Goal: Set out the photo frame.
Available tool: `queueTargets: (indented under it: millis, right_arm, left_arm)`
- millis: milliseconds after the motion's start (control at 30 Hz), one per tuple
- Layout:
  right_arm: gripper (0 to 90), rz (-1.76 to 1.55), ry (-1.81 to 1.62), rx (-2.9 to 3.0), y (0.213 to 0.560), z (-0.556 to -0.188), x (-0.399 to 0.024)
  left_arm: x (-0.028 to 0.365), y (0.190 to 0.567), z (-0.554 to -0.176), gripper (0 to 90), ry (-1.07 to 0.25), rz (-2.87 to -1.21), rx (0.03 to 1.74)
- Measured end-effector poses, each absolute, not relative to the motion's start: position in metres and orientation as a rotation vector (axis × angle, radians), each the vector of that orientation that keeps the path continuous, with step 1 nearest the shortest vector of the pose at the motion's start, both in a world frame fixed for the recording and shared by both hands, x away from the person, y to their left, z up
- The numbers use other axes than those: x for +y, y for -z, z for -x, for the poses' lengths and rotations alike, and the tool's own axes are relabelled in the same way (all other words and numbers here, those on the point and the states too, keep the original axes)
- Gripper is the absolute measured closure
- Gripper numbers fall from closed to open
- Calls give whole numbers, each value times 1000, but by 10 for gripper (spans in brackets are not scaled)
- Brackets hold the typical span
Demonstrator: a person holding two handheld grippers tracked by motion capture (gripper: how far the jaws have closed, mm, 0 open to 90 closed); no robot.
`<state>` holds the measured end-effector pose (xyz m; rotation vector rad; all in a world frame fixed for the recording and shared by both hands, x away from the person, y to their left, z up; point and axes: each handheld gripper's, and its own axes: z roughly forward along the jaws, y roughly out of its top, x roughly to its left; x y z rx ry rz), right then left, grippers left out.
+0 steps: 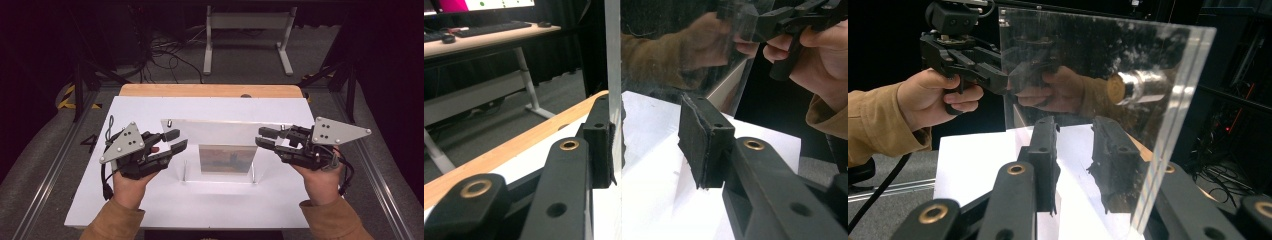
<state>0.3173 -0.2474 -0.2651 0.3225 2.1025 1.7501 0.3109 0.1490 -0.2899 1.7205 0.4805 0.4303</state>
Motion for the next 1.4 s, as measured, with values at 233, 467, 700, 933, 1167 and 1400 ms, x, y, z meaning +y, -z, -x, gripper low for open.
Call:
queueTargets:
  millis: [233,467,700,933,1167,1400]
  right_arm:
    - [654,-330,-1757,2099,265,-329,-247]
    - [538,-405,-1700,2060,270,-338,-245]
    - [421,-472,-1678,2048,278,-351,-244]
    - [385,-480,-1703,2041,285,-365,-244]
    - [330,-542,-1674,2043,286,-365,-247]
    - [272,-576,-1636,2061,286,-358,-256]
  left_arm:
    - [150,293,-319,596,-423,-1689,496]
    - [148,297,-332,581,-421,-1667,522]
    - [146,308,-345,423,-426,-1647,582]
    - [144,314,-349,400,-430,-1627,594]
    - [146,315,-349,312,-450,-1651,621]
    - [163,316,-341,229,-491,-1676,658]
